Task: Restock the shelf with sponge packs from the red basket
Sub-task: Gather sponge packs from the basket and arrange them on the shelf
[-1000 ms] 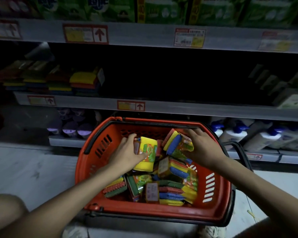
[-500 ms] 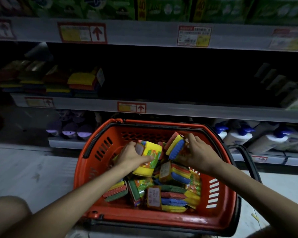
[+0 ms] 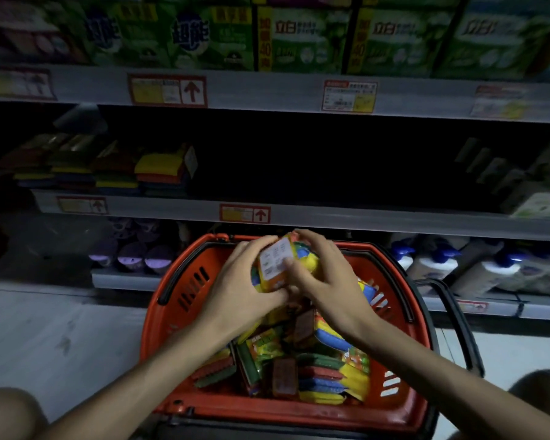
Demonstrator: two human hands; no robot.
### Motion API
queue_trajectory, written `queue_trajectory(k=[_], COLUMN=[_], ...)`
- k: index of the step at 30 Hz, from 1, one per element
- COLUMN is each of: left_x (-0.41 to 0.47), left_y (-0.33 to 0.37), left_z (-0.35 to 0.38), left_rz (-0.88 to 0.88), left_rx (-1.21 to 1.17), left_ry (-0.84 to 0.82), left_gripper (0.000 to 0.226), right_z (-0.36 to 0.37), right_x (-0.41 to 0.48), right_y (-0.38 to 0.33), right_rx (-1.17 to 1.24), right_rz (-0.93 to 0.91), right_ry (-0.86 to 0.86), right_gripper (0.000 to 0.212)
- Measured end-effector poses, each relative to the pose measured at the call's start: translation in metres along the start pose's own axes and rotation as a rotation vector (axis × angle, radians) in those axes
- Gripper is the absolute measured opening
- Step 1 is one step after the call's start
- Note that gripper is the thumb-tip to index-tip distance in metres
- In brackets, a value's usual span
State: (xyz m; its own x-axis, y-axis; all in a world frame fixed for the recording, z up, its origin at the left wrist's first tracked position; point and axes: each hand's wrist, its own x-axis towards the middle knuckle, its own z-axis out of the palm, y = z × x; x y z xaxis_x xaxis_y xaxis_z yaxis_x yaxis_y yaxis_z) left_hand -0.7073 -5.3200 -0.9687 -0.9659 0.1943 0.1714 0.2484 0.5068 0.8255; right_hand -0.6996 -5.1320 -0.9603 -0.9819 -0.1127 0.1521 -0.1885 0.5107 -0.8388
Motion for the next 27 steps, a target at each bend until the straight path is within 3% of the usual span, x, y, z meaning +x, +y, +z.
queue_trajectory(k=[5,8,12,15,21,24,27], left_x=[-0.004,-0.006,-0.009,-0.007,-0.006,-0.009,-0.009], left_y=[0.012,0.015,0.027,0.025,0.021,0.023,0.029], left_z=[-0.021,-0.024,-0.012,-0.005,-0.001,0.000,-0.003], left_rz=[-0.017,-0.147,-0.224,-0.219,-0.224,-0.220,-0.222], left_rx=[-0.126,-0.256,-0.382,-0.458,-0.446,-0.438,-0.472], left_ry=[0.123,0.046,0.014,0.042,0.031,0.022,-0.020], left_gripper=[0.080,0.087,0.079,0.085,0.090,0.076,0.060], right_z=[-0.019,-0.025,-0.017,-0.008,0.000,-0.003,-0.009], right_x=[0.006,0.006,0.004,0.001,0.001,0.001,-0.002], right_y=[-0.016,-0.021,-0.021,-0.020,-0.020,-0.029,-0.034], right_rx=[0.577,0.675,0.700,0.645,0.612,0.582,0.567], right_rz=[0.248,0.286,0.297,0.269,0.286,0.284,0.285], right_ry=[0.125,0.121,0.047,-0.013,-0.105,-0.130,-0.142], right_gripper=[0.026,0.042,0.045,0.057,0.070,0.079,0.075])
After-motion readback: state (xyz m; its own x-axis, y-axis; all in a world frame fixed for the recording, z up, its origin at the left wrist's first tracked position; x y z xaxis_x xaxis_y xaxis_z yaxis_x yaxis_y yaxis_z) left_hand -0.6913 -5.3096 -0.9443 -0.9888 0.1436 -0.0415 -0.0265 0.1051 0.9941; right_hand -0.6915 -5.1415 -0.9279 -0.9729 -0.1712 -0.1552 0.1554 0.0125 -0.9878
